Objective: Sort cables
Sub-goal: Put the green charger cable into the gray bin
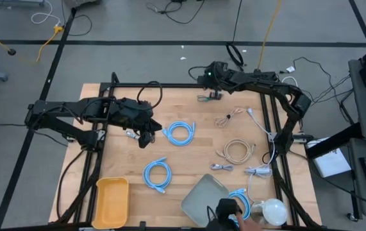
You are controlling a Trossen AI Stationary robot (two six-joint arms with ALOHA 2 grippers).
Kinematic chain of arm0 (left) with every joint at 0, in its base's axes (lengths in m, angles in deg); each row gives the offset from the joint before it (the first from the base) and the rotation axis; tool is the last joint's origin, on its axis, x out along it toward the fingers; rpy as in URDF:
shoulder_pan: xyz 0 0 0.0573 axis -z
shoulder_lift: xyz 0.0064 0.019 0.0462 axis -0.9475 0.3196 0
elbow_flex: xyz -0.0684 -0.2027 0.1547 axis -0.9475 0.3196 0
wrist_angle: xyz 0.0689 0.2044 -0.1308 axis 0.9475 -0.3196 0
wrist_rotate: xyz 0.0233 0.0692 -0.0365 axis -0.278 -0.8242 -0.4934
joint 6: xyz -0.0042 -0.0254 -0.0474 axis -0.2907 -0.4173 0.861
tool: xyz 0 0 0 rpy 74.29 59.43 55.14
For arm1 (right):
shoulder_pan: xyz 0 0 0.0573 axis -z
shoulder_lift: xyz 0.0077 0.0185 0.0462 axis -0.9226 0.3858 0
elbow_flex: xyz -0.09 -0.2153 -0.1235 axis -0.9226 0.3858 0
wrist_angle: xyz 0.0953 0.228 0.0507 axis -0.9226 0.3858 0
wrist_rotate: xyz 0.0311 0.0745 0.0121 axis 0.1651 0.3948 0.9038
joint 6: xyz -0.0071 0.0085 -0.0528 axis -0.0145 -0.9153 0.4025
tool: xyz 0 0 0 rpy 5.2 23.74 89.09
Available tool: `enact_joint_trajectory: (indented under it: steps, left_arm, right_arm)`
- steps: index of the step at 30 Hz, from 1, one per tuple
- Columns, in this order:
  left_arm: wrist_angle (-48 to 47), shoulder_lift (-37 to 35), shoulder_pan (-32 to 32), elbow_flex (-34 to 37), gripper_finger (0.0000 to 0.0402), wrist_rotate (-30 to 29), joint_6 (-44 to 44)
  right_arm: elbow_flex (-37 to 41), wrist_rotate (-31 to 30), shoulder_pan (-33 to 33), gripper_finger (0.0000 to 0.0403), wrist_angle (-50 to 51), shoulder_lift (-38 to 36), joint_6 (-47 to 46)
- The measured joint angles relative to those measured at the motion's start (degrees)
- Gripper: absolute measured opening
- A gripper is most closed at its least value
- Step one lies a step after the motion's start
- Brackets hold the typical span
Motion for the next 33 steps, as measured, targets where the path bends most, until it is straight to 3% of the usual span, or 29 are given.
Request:
enact_joint_trajectory:
  steps: [5,10,25,33]
  left_arm:
    - [0.0,0.0,0.0,0.0,0.0042,-0.2,-0.2]
    - [0.0,0.0,0.1,0.0,0.0042,-0.2,-0.8]
    - [0.0,0.0,1.4,0.0,0.0042,-0.5,-0.8]
    - [-0.1,0.0,3.6,0.0,0.0042,-3.2,-0.8]
  right_arm:
    - [-0.1,7.1,0.3,0.0106,8.1,-0.5,-3.9]
    - [0.3,14.5,1.0,0.0128,20.6,3.5,-10.0]
    - [0.0,8.9,-3.7,0.0140,8.0,2.6,-6.7]
    - [0.0,14.3,-5.2,0.0138,3.8,2.6,2.1]
